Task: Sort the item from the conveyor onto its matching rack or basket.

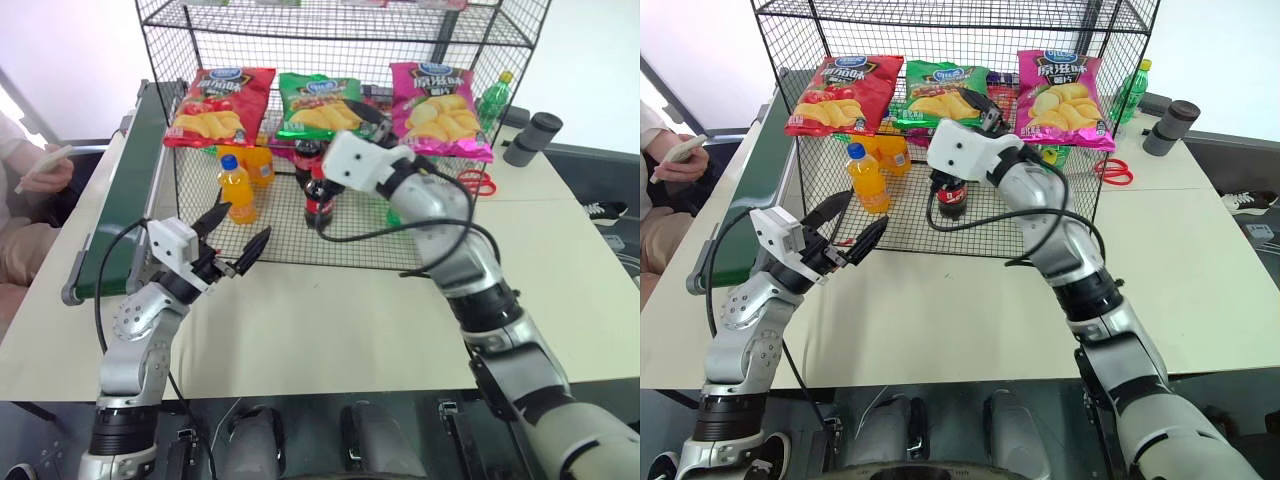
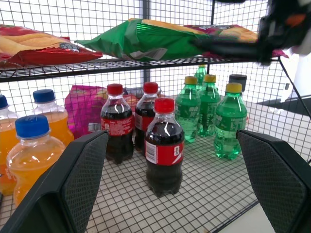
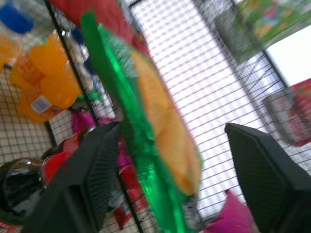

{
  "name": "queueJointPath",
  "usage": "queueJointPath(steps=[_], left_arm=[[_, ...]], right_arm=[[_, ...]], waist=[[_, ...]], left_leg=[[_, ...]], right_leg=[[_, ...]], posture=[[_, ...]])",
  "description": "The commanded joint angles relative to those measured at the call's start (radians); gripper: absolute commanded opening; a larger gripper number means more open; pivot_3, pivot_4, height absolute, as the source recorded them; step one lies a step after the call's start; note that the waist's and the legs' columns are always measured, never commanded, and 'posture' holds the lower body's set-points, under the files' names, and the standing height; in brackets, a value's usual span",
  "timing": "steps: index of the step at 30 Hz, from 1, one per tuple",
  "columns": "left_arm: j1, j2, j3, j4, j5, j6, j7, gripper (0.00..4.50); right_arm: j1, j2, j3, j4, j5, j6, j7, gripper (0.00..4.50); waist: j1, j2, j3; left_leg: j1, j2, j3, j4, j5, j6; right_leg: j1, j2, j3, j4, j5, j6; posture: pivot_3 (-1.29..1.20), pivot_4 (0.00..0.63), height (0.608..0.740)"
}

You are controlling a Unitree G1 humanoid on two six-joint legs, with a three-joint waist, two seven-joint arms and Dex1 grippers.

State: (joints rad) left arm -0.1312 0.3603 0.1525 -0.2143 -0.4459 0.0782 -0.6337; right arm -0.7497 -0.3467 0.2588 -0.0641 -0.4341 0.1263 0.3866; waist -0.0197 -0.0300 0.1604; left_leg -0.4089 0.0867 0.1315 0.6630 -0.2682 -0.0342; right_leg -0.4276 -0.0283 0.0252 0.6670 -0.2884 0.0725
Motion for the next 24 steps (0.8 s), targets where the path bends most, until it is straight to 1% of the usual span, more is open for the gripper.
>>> queueJointPath(steps=[1, 3, 4, 7, 8, 10, 11, 12, 13, 16, 18, 20, 24], left_arm=[[0.002, 0.042, 0.028, -0.01, -0.019, 0.024, -0.019, 4.5], [0.019, 0.089, 0.048, -0.007, -0.052, 0.046, -0.074, 4.5], [0.024, 0.104, 0.055, -0.005, -0.061, 0.049, -0.09, 4.5], [0.013, 0.168, 0.089, 0.028, -0.063, 0.096, -0.098, 4.5], [0.011, 0.19, 0.105, 0.04, -0.077, 0.106, -0.116, 4.5], [0.012, 0.257, 0.129, 0.083, -0.064, 0.11, -0.162, 4.5], [0.013, 0.28, 0.138, 0.103, -0.063, 0.107, -0.184, 4.5], [0.015, 0.295, 0.14, 0.118, -0.052, 0.09, -0.199, 4.5], [0.016, 0.303, 0.141, 0.127, -0.052, 0.085, -0.209, 4.5], [0.013, 0.313, 0.146, 0.141, -0.061, 0.093, -0.231, 4.5], [0.015, 0.314, 0.147, 0.15, -0.03, 0.087, -0.213, 4.5], [0.016, 0.317, 0.143, 0.162, -0.02, 0.071, -0.231, 4.5], [0.01, 0.318, 0.146, 0.186, -0.029, 0.052, -0.275, 4.5]], right_arm=[[0.1, 0.064, -0.154, -0.203, 0.298, 0.038, 0.073, 3.6], [0.179, 0.082, -0.263, -0.322, 0.543, 0.162, 0.159, 3.6], [0.201, 0.078, -0.292, -0.355, 0.609, 0.203, 0.185, 3.6], [0.274, 0.018, -0.462, -0.424, 0.87, 0.353, 0.248, 3.6], [0.304, -0.018, -0.511, -0.437, 0.937, 0.403, 0.269, 3.6], [0.449, -0.151, -0.592, -0.45, 1.026, 0.44, 0.422, 3.6], [0.511, -0.203, -0.622, -0.447, 1.057, 0.44, 0.487, 3.6], [0.569, -0.243, -0.646, -0.445, 1.092, 0.437, 0.541, 4.13], [0.611, -0.271, -0.659, -0.443, 1.117, 0.439, 0.573, 4.45], [0.696, -0.31, -0.672, -0.43, 1.11, 0.389, 0.609, 4.48], [0.749, -0.334, -0.677, -0.436, 1.1, 0.379, 0.62, 4.48], [0.774, -0.336, -0.695, -0.423, 1.113, 0.358, 0.628, 4.48], [0.809, -0.355, -0.677, -0.388, 1.061, 0.283, 0.656, 4.48]], waist=[[0.001, 0.0, 0.0], [0.001, 0.0, 0.0], [0.001, 0.0, 0.0], [0.005, 0.0, 0.0], [0.006, 0.0, 0.0], [0.01, 0.0, 0.0], [0.012, 0.0, 0.0], [0.01, 0.0, 0.0], [0.009, 0.001, 0.0], [-0.005, 0.001, 0.001], [-0.006, 0.001, 0.001], [-0.001, 0.001, 0.001], [0.003, 0.001, 0.001]], left_leg=[[0.0, 0.0, 0.0, 0.0, 0.0, 0.0], [0.0, 0.0, 0.0, 0.0, 0.0, 0.0], [0.0, 0.0, 0.0, 0.0, 0.0, 0.0], [0.0, 0.001, 0.0, 0.0, 0.0, 0.0], [0.0, 0.0, -0.001, 0.0, -0.001, 0.001], [0.001, 0.0, -0.001, 0.0, -0.001, 0.001], [0.0, 0.0, -0.002, 0.0, -0.001, 0.002], [0.001, -0.001, -0.002, 0.0, -0.002, 0.003], [0.0, -0.001, -0.002, 0.0, -0.002, 0.004], [0.002, 0.0, -0.001, 0.0, -0.003, 0.004], [0.002, 0.0, -0.001, 0.0, -0.002, 0.004], [0.002, 0.0, -0.002, 0.0, -0.002, 0.004], [0.002, 0.0, -0.001, 0.0, -0.002, 0.004]], right_leg=[[0.0, 0.0, 0.0, 0.0, 0.0, 0.0], [0.0, 0.0, 0.0, 0.0, 0.0, 0.0], [0.0, 0.0, 0.0, 0.0, 0.0, 0.0], [0.001, 0.0, -0.001, 0.0, 0.0, 0.0], [0.001, 0.0, -0.001, 0.0, 0.0, 0.0], [0.002, -0.001, -0.001, -0.001, 0.0, -0.001], [0.003, -0.001, -0.002, -0.002, 0.0, -0.001], [0.004, -0.001, -0.003, -0.003, -0.001, -0.002], [0.003, -0.002, -0.002, -0.003, -0.001, -0.002], [0.003, -0.001, -0.001, -0.003, 0.0, -0.001], [0.003, 0.0, 0.0, -0.002, 0.0, 0.0], [0.003, 0.0, 0.0, -0.002, 0.0, -0.001], [0.003, 0.0, 0.0, -0.002, 0.0, 0.0]], posture=[[0.0, 0.15, 0.74], [0.0, 0.15, 0.74], [0.0, 0.15, 0.74], [0.0, 0.15, 0.74], [0.0, 0.15, 0.74], [0.0, 0.15, 0.74], [0.0, 0.15, 0.74], [0.0, 0.15, 0.74], [0.0, 0.15, 0.74], [0.0, 0.15, 0.74], [0.0, 0.15, 0.74], [0.0, 0.15, 0.74], [0.0, 0.15, 0.74]])
